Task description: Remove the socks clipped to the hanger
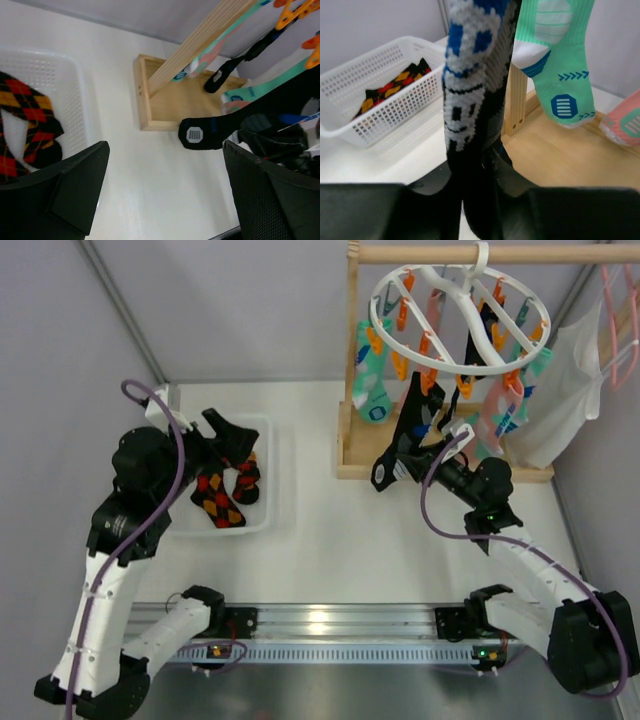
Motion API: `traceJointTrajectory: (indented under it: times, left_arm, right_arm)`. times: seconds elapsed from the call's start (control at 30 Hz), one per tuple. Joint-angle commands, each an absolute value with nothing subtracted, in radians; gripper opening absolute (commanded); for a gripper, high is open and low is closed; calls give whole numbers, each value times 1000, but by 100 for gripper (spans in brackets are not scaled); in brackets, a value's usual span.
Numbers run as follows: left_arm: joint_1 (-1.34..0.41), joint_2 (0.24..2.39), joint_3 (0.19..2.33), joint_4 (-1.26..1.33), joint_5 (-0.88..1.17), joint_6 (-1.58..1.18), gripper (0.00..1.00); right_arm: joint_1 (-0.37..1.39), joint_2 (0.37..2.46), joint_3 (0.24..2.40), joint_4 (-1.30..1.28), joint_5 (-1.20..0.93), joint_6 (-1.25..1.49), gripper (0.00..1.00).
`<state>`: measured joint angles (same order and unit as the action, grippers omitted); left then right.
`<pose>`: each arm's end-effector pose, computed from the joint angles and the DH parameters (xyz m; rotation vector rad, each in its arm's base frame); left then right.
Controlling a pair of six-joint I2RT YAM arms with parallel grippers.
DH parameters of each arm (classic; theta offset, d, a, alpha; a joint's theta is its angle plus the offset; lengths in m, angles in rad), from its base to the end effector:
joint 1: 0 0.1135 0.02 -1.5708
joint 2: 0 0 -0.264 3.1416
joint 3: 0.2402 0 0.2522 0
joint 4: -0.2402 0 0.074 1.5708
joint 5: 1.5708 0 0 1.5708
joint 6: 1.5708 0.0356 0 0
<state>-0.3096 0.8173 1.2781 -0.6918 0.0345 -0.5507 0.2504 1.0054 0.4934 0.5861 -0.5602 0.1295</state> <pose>0.1318 -0.0435 0.4436 -0.1972 1.8381 -0.6395 0.2137 0.0742 0.2764 -0.5478 1.4515 0.7200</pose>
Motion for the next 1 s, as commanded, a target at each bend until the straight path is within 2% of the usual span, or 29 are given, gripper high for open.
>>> traceJointTrajectory:
  times: [0.0, 0.07, 0.1, 0.17, 0.2, 0.3, 0.4, 0.7, 0.97]
  left_arm:
    - [-319, 948, 1428, -606, 143, -609, 99]
    - [-350, 1023, 1489, -607, 80, -589, 99]
    - [-433, 1047, 1550, -606, -80, -569, 99]
    - [-559, 1133, 1613, -614, -251, -484, 99]
    - [-680, 1161, 1649, -614, -406, -450, 99]
    - [-854, 1278, 1774, -626, -643, -327, 99]
    - [-993, 1382, 1894, -624, -797, -260, 98]
    - [-1109, 1623, 2192, -626, -758, -134, 98]
    - [-1117, 1775, 2319, -623, -778, -15, 95]
  right_arm:
    - [320, 1000, 495, 704, -462, 152, 18]
    - [362, 994, 497, 693, -382, 147, 10]
    - [408, 993, 497, 683, -289, 147, 1]
    - [454, 989, 496, 683, -191, 158, 0]
    - [495, 992, 492, 689, -148, 164, 0]
    - [573, 999, 491, 684, 54, 169, 0]
    - [667, 1017, 500, 680, 188, 134, 0]
    - [905, 1209, 627, 689, 566, 9, 0]
    - [999, 1345, 744, 678, 703, -86, 0]
